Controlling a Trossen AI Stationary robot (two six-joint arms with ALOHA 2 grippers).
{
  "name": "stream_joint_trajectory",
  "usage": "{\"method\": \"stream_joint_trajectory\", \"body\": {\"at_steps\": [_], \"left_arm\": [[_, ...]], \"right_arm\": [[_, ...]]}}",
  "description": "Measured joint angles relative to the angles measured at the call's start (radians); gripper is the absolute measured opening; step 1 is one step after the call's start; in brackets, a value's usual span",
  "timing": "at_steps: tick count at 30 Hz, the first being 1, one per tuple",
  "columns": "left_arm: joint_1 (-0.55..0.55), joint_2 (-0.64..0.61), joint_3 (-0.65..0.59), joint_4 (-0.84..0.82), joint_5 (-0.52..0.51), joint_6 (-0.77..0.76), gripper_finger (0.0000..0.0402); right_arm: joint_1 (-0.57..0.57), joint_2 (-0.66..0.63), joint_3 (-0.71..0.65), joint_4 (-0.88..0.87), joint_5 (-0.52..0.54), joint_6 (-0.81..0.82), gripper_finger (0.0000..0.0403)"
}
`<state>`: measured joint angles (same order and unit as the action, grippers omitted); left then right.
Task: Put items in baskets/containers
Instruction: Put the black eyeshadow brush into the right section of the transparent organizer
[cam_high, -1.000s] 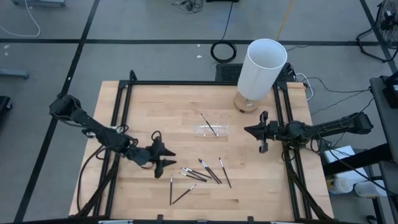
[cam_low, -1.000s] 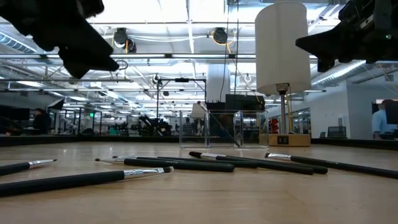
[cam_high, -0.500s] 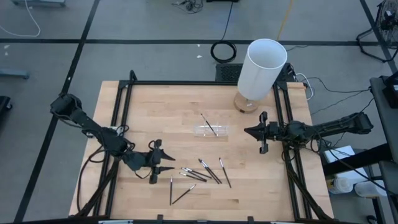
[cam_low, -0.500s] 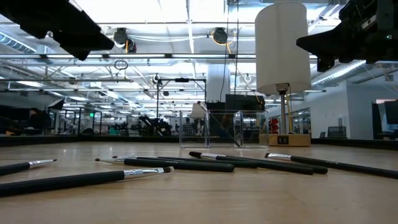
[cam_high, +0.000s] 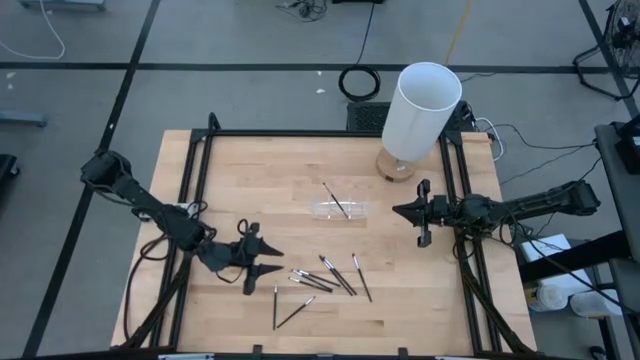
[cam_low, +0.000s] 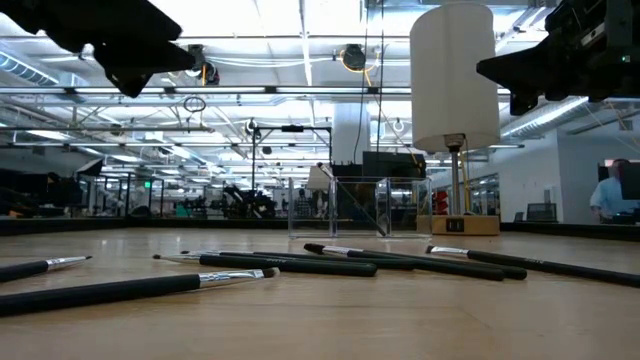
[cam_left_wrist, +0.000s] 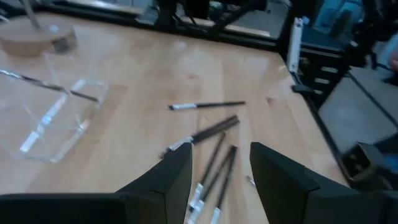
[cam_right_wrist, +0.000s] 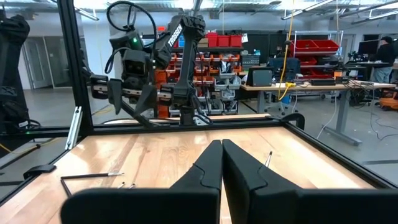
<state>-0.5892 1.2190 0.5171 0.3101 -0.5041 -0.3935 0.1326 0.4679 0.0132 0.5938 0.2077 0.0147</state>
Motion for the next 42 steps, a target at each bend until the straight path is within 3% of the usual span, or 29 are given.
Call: {"method": "stream_joint_trajectory", "body": {"at_steps": [5,16,19,27,34,39,42], "left_arm": [[0.024,0.0,0.0,0.006,-0.002,0.024,0.017],[0.041,0.0,0.0,0.006,0.0,-0.073,0.017],[0.047,0.0,0.0,0.026,-0.019,0.012,0.017],[0.134,0.0,0.0,0.292,-0.054,0.47,0.017],[0.18,-0.001,0.0,0.216,-0.092,0.435,0.017],[0.191,-0.003,0.0,0.211,-0.092,0.446,0.017],[0.197,-0.005,0.0,0.237,-0.092,0.471,0.017]], "right_arm": [[0.0,0.003,0.0,0.0,-0.001,0.019,0.0],[0.0,0.028,0.0,-0.001,-0.001,0.014,0.0],[0.0,0.039,0.0,-0.001,-0.001,0.023,0.0],[0.0,0.076,0.0,-0.017,0.004,0.026,0.0],[0.0,0.093,0.0,-0.019,0.001,0.181,0.0],[0.0,0.094,0.0,-0.012,0.0,0.185,0.0],[0.006,0.095,0.001,0.006,0.056,0.215,0.0]]}}
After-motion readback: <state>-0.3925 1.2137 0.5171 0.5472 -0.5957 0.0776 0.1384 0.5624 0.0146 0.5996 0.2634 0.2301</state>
